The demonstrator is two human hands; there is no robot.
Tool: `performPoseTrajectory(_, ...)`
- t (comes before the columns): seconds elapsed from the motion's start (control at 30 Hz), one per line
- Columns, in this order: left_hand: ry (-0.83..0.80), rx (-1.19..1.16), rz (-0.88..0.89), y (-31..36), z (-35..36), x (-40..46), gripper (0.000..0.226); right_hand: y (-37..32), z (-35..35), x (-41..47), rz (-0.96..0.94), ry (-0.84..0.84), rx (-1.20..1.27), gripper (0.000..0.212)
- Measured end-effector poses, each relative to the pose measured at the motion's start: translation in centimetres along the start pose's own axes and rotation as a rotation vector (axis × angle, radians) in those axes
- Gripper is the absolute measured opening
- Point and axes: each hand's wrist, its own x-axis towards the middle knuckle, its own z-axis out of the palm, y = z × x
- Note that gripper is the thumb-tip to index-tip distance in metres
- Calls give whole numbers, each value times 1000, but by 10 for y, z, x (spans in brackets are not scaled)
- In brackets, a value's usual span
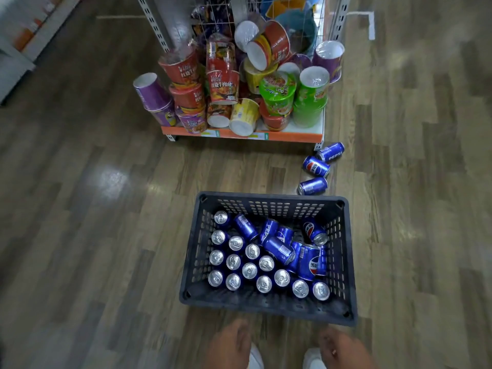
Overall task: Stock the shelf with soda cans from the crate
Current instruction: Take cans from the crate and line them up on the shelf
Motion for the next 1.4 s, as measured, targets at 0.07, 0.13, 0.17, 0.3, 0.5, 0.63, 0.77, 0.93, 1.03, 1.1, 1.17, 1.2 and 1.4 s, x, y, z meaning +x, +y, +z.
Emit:
performPoseTrajectory(0.07,5,2,18,0,-6,5,30,8,-3,-10,31,-134,12,39)
performPoseTrajectory(0.13,17,17,58,-2,-12,14,35,-32,-32,-15,-247,-731,-463,20)
performPoseTrajectory(0.17,22,36,83,-2,-16,21,36,-55,-24,-12,-373,-907,-544,32)
performPoseTrajectory(0.3,50,135,202,-4,-30,56,38,-111,-2,-17,-427,-1206,-712,60)
performPoseTrajectory(0.5,74,281,305,-11,-36,120,45,-125,59,-29,-495,-1175,-743,69)
performPoseTrajectory(0.63,80,384,368,-22,-21,162,50,-105,100,-31,-538,-1151,-785,70)
performPoseTrajectory(0.77,86,518,400,-26,2,199,53,-64,128,-22,-612,-1125,-827,74)
performPoseTrajectory(0.93,116,650,446,-29,33,242,53,-19,148,-6,-667,-1106,-850,80)
performPoseTrajectory(1.03,166,662,459,-32,50,266,60,0,158,0,-694,-1096,-858,82)
performPoseTrajectory(1.1,188,652,472,-34,58,280,65,10,165,2,-714,-1107,-861,82)
performPoseTrajectory(1.17,198,666,496,-34,63,290,71,18,171,3,-729,-1124,-864,84)
performPoseTrajectory(1.2,190,687,507,-34,65,294,75,21,175,4,-732,-1133,-870,86)
performPoseTrajectory(1.4,117,833,502,-35,73,312,92,31,196,8,-722,-1168,-902,91)
